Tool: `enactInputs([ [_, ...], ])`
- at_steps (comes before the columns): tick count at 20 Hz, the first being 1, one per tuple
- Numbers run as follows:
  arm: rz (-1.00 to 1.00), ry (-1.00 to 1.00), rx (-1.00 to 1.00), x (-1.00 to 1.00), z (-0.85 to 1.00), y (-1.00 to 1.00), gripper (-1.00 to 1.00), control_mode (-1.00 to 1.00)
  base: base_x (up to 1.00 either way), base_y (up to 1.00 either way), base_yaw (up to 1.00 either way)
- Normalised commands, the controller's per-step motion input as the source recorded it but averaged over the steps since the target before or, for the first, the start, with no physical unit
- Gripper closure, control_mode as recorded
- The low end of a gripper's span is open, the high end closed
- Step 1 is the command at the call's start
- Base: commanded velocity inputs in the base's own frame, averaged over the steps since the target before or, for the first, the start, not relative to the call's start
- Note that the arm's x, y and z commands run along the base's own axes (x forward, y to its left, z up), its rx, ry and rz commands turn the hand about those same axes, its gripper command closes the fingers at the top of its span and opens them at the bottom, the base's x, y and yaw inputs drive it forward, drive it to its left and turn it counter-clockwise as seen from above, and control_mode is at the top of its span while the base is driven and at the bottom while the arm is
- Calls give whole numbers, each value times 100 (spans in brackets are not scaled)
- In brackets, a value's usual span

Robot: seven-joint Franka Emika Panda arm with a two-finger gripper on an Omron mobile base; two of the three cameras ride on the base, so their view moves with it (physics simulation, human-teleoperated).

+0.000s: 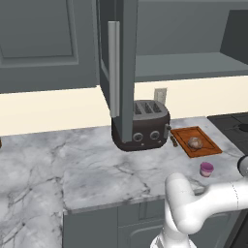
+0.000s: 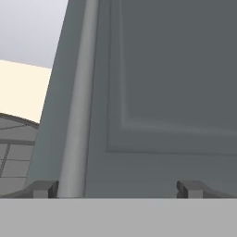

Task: Pick the bread, place it on the cutting board, pick the jam, place it on the counter, and close the cabinet.

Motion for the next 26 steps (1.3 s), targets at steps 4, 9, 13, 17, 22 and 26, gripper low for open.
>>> enactInputs([
  [4, 0, 0, 0, 15, 10, 11, -100, -100, 0, 0, 0],
  [9, 0, 0, 0, 0, 11, 24, -100, -100, 0, 0, 0],
  [13, 0, 0, 0, 0, 1, 34, -100, -100, 0, 0, 0],
  [17, 0, 0, 0, 1, 0, 33, -100, -100, 0, 0, 0],
  [22, -3, 2, 0, 1, 1, 46, -100, -100, 0, 0, 0],
  [26, -9, 2, 0, 0, 0, 49, -100, -100, 0, 0, 0],
])
